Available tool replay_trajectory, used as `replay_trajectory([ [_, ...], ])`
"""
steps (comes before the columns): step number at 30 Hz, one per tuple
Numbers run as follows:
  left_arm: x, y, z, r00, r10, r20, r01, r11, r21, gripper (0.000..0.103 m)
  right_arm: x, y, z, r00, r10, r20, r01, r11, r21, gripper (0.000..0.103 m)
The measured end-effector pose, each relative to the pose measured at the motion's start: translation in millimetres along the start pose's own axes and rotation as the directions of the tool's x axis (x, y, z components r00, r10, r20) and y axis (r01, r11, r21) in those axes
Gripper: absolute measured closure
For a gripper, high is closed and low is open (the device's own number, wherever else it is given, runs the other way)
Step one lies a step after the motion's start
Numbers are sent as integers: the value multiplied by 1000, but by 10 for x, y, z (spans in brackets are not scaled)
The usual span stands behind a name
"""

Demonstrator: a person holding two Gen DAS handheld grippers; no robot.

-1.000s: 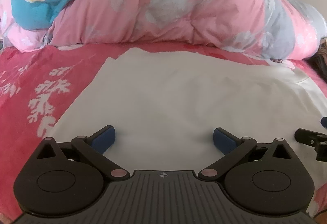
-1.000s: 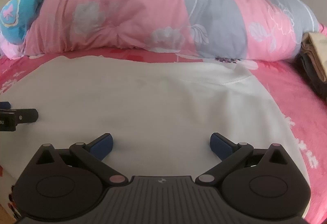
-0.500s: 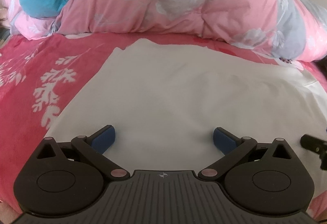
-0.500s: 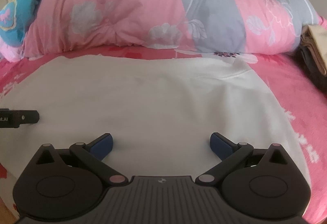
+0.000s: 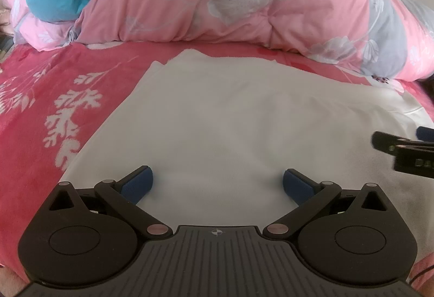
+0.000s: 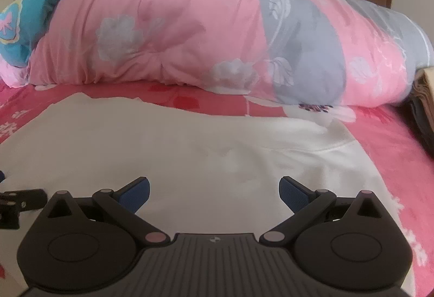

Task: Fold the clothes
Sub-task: 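Hold both open grippers low over the white sweatshirt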

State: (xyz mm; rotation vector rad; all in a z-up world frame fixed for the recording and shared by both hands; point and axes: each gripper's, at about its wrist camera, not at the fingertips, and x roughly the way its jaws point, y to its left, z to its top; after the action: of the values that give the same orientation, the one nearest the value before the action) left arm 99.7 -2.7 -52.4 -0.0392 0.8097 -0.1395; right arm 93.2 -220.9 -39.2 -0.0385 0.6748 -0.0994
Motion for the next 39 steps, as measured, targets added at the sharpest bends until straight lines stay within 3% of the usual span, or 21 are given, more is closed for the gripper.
replay_trajectory([
  [5, -3, -5, 6, 1000, -1, -2, 1, 1000, 2, 0, 208, 15, -114, 998, 10, -57, -9, 1000, 19, 0],
  [27, 13, -48, -25, 1000, 18, 6, -18, 999, 41, 0, 224, 18, -254, 1000, 10, 9, -10, 999, 36, 0],
  [30, 16, -65, -69, 999, 13, 38, -16, 995, 95, 0, 225, 10, -269, 1000, 13, 19, -14, 999, 38, 0],
  [33, -70, -15, -106, 997, -10, 78, 4, 997, 78, 1, 222, 0, -280, 999, 19, 29, -21, 999, 43, 0],
  [37, -451, 115, -317, 974, -55, 220, 46, 998, 43, 0, 214, -16, -290, 999, 27, 37, -28, 998, 49, 0],
  [39, -616, 213, -487, 966, -66, 248, 62, 998, 24, 0, 211, -20, -295, 999, 29, 41, -31, 998, 50, 0],
])
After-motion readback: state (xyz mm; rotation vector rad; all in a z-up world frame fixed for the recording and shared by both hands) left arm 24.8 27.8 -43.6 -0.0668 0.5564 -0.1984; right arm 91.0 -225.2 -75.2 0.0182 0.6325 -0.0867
